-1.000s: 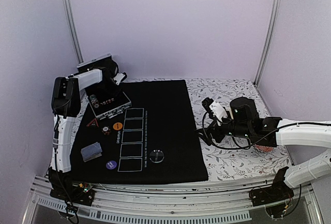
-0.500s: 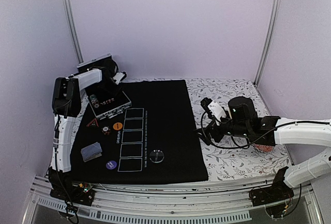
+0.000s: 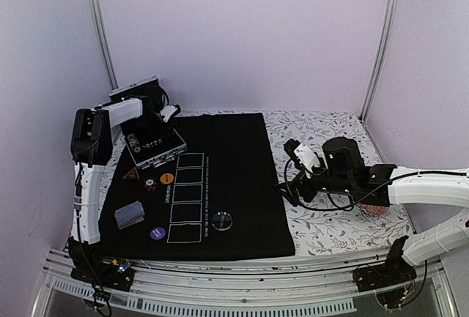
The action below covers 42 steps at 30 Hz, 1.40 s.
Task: Distribute texas hold em gaming equipment
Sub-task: Pick up the pile of poker chips from the chip case.
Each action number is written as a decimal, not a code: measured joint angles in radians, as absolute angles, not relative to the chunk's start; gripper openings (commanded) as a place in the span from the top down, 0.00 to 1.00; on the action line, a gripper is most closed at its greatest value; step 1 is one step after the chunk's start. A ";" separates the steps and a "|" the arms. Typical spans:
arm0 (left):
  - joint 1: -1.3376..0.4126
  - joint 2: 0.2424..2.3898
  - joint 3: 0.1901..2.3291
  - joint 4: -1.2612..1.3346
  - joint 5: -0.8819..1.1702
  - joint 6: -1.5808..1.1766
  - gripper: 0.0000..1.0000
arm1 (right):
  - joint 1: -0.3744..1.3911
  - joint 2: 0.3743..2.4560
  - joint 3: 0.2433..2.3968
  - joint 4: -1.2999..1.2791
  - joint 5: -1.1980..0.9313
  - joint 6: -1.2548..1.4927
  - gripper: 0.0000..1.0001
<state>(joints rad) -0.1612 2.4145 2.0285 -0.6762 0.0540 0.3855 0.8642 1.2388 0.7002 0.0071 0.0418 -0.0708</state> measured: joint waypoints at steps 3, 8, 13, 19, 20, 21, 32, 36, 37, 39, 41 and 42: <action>-0.161 2.415 2.030 -0.680 0.060 0.387 0.53 | 0.864 1.237 0.700 0.007 0.042 -0.070 0.01; -0.165 2.431 2.046 -0.710 0.041 0.377 0.52 | 0.864 1.237 0.700 0.007 0.042 -0.068 0.01; -0.164 2.454 2.080 -0.732 0.020 0.366 0.46 | 0.864 1.237 0.700 0.007 0.042 -0.068 0.01; -0.163 2.474 2.107 -0.735 0.018 0.361 0.53 | 0.864 1.237 0.700 0.007 0.041 -0.068 0.01; -0.163 2.475 2.109 -0.731 0.017 0.362 0.55 | 0.864 1.237 0.700 0.007 0.042 -0.068 0.01; -0.163 2.476 2.109 -0.729 0.017 0.361 0.57 | 0.864 1.238 0.700 0.007 0.042 -0.068 0.01; -0.154 2.469 2.093 -0.664 0.046 0.356 0.96 | 0.864 1.271 0.701 0.007 0.037 -0.067 0.01; -0.154 2.463 2.074 -0.631 0.074 0.356 1.00 | 0.864 1.281 0.715 0.007 0.028 -0.067 0.01; -0.154 2.463 2.070 -0.626 0.078 0.356 1.00 | 0.864 1.281 0.717 0.007 0.027 -0.067 0.01; -0.153 2.457 2.061 -0.615 0.090 0.356 1.00 | 0.864 1.281 0.720 0.007 0.024 -0.067 0.01; -0.153 2.448 2.047 -0.612 0.107 0.356 1.00 | 0.864 1.281 0.721 0.007 0.023 -0.067 0.01; -0.154 2.445 2.042 -0.607 0.112 0.355 1.00 | 0.864 1.281 0.721 0.007 0.023 -0.067 0.01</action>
